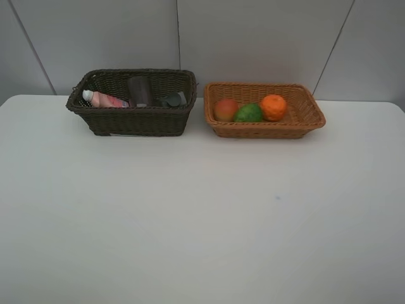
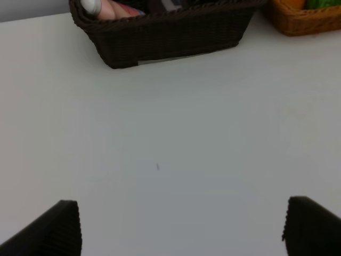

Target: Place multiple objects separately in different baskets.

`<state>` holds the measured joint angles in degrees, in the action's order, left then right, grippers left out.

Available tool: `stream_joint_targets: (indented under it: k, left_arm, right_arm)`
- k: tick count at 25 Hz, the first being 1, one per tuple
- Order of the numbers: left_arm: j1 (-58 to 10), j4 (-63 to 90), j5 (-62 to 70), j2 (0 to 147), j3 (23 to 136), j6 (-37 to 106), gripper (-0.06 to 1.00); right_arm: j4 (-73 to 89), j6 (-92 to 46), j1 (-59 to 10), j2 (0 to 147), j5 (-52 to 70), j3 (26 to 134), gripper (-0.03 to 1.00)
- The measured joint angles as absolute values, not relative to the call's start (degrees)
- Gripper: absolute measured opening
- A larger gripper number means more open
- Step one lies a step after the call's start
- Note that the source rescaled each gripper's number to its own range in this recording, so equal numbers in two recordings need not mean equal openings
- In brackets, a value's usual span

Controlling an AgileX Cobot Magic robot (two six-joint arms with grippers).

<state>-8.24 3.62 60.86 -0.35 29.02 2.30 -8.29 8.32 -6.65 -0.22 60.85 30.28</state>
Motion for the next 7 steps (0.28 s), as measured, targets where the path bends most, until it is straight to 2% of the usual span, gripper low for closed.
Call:
stream_joint_targets:
  k: [7]
  left_arm:
    - [-8.2, 3.9, 60.9, -0.3, 29.0, 2.3, 0.98]
  right_arm:
    - [-8.3, 8.3, -6.7, -0.2, 60.8, 30.3, 0.95]
